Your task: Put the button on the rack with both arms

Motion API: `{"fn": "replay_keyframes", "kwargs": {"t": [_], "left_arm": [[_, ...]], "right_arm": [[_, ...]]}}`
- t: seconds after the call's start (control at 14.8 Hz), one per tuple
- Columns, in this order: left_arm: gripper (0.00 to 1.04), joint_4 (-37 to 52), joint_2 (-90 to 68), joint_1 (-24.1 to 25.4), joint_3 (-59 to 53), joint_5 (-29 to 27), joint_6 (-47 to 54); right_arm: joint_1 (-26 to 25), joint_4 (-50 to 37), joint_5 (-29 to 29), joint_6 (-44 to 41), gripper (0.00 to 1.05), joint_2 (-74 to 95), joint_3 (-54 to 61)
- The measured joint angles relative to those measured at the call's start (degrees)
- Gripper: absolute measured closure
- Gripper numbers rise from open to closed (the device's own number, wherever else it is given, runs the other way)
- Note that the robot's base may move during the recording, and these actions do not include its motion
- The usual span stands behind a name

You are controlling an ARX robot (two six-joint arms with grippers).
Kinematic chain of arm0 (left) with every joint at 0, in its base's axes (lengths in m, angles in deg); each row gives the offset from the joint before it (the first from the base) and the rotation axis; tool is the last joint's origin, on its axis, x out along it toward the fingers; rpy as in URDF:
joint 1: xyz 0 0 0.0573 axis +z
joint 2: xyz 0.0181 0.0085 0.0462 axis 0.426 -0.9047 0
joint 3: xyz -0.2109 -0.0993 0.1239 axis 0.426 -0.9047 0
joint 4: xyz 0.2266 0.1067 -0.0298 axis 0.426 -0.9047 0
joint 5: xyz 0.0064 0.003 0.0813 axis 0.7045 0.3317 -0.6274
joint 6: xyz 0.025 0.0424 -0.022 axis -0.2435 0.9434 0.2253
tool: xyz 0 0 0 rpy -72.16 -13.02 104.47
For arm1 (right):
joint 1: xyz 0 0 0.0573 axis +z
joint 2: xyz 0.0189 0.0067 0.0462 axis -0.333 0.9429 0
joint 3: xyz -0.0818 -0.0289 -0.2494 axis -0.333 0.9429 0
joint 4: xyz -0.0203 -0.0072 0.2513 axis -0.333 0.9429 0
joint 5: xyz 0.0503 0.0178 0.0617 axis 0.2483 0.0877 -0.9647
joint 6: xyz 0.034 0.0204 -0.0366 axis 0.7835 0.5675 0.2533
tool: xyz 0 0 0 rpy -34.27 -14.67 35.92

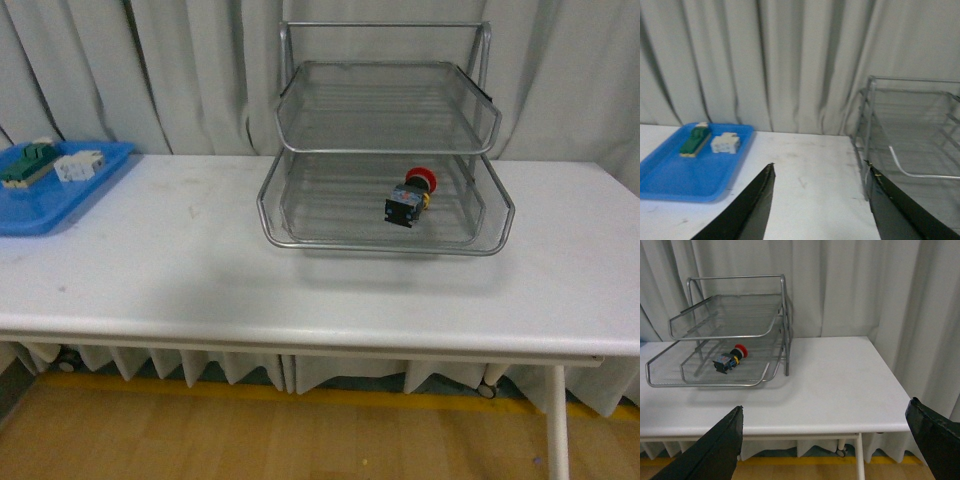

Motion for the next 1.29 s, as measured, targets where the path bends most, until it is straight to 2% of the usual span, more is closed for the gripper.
{"fn": "replay_keyframes", "kwargs": {"t": [0.27, 0.34, 0.41, 0.47, 0.61, 0.95, 1.02, 1.29], "left_arm": [[0.97, 2.27, 8.68, 1.64, -14.01, 3.13, 0.04], [1.03, 2.69, 11.58, 2.27, -16.06, 3.5, 0.09], [1.03, 2.67, 13.92, 2.82, -17.66, 3.76, 0.07], [1.03, 1.92, 16.17, 4.92, -19.65, 6.71, 0.09], [1.03, 0.07, 21.05, 6.84, -23.19, 7.65, 0.07], [1.03, -8.22, 35.15, 6.75, -28.63, 7.87, 0.07], [1.03, -5.03, 35.19, 6.75, -30.32, 7.87, 0.09], [1.03, -15.06, 45.35, 6.75, -31.12, 7.96, 0.07]], "right_arm": [[0.0, 0.0, 0.0, 0.0, 0.06, 0.0, 0.0], [0.0, -0.02, 0.0, 0.0, 0.06, 0.0, 0.0], [0.0, -0.02, 0.0, 0.0, 0.06, 0.0, 0.0], [0.0, -0.02, 0.0, 0.0, 0.06, 0.0, 0.0], [0.0, 0.0, 0.0, 0.0, 0.06, 0.0, 0.0], [0.0, -0.02, 0.0, 0.0, 0.06, 0.0, 0.0], [0.0, 0.0, 0.0, 0.0, 0.06, 0.0, 0.0], [0.0, -0.02, 0.0, 0.0, 0.06, 0.0, 0.0]]}}
